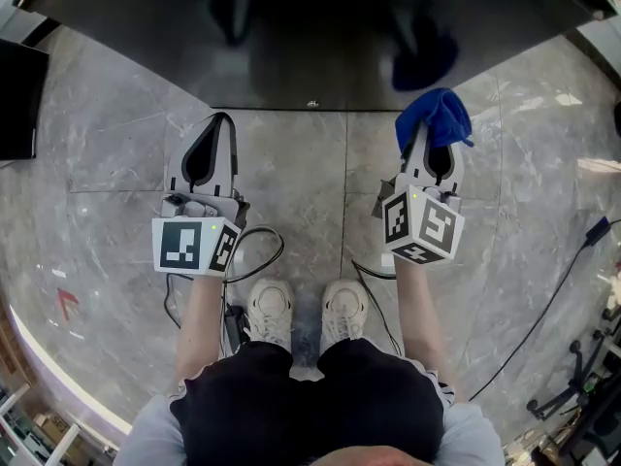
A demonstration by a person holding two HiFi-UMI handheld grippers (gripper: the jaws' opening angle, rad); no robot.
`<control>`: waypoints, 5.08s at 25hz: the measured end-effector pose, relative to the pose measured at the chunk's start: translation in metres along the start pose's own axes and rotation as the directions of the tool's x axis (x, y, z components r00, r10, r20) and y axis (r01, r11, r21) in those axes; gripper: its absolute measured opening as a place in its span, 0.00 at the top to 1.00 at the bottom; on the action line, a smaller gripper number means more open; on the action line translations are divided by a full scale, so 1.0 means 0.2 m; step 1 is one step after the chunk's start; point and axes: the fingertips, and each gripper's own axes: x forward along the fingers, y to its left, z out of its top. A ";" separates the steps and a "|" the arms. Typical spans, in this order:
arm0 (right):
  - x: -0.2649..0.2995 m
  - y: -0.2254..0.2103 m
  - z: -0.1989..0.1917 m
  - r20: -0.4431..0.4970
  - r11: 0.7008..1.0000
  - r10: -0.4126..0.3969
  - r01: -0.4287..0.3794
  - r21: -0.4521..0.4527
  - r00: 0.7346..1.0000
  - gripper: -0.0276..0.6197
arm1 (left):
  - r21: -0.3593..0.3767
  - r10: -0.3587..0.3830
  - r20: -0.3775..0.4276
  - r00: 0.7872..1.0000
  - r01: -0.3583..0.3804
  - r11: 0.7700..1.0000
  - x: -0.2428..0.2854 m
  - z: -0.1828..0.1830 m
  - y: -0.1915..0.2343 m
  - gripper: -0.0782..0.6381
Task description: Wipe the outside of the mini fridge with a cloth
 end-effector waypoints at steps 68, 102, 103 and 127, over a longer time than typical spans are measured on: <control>0.11 1.12 -0.23 0.064 0.841 0.448 -0.396 -0.368 0.892 0.84 | 0.044 0.077 0.018 0.997 -0.078 0.996 -0.18 -0.07 0.21 0.88; 0.19 -0.35 -0.25 -0.060 0.971 -0.240 0.239 -0.021 0.969 0.84 | 0.071 0.005 -0.021 1.000 -0.003 0.997 -0.08 -0.12 0.00 0.88; 0.16 -0.32 -0.24 -0.052 0.975 -0.221 0.220 -0.024 0.974 0.84 | 0.073 0.007 -0.021 1.000 -0.006 0.997 -0.08 -0.12 0.00 0.88; 0.03 1.61 -0.63 -0.135 0.772 0.599 -0.614 -0.165 0.790 0.84 | 0.053 0.152 -0.047 0.987 -0.149 0.987 -0.25 -0.32 0.36 0.88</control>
